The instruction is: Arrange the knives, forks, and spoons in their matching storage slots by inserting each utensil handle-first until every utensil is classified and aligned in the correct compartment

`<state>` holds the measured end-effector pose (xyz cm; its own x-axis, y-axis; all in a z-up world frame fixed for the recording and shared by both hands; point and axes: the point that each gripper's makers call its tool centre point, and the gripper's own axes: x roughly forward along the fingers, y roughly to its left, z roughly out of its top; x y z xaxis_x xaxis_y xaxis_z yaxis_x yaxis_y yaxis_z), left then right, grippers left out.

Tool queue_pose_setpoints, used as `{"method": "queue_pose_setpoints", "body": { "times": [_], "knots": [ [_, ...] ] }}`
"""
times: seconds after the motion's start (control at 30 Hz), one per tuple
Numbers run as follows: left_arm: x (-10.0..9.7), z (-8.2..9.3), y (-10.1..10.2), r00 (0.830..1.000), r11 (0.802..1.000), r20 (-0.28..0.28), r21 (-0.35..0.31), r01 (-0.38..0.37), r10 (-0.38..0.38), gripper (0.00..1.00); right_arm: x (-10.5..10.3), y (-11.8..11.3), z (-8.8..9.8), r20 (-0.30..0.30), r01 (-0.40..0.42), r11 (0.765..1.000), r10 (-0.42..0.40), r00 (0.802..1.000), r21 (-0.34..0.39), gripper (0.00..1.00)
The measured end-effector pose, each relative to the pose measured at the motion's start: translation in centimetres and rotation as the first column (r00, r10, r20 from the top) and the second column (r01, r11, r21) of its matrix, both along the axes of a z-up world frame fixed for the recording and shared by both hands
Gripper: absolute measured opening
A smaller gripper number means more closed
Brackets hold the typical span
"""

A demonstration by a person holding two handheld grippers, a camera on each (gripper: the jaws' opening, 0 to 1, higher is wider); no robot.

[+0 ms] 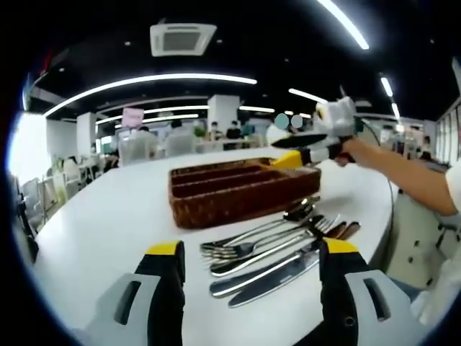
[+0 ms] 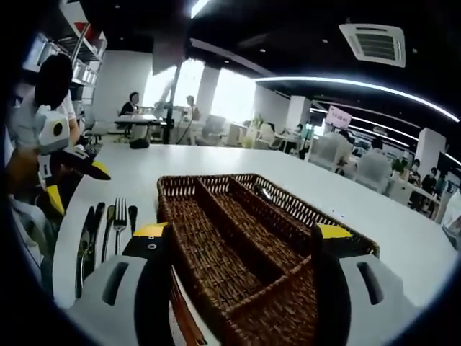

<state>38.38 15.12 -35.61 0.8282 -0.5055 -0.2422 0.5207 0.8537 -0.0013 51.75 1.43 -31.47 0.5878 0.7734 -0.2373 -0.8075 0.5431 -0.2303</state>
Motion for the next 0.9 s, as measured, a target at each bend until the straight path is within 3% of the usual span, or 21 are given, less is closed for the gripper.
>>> {"method": "queue_pose_setpoints", "body": {
  "times": [0.2,0.57,0.9],
  "knots": [
    [0.1,0.0,-0.4,1.000,1.000,0.000,-0.002,0.012,-0.012,0.76,-1.4,-0.6,-0.1,-0.009,0.011,1.000,-0.011,1.000,0.029,0.82],
    [0.4,-0.1,-0.7,1.000,1.000,-0.012,-0.006,0.028,-0.028,0.76,-2.1,-1.4,-0.6,-0.003,0.019,1.000,-0.019,1.000,0.021,0.83],
    [1.0,-0.2,-0.9,0.999,0.999,-0.023,-0.010,0.049,-0.049,0.75,-2.6,-2.4,-0.7,-0.032,0.054,0.995,-0.052,0.998,0.079,0.83]
  ]
}}
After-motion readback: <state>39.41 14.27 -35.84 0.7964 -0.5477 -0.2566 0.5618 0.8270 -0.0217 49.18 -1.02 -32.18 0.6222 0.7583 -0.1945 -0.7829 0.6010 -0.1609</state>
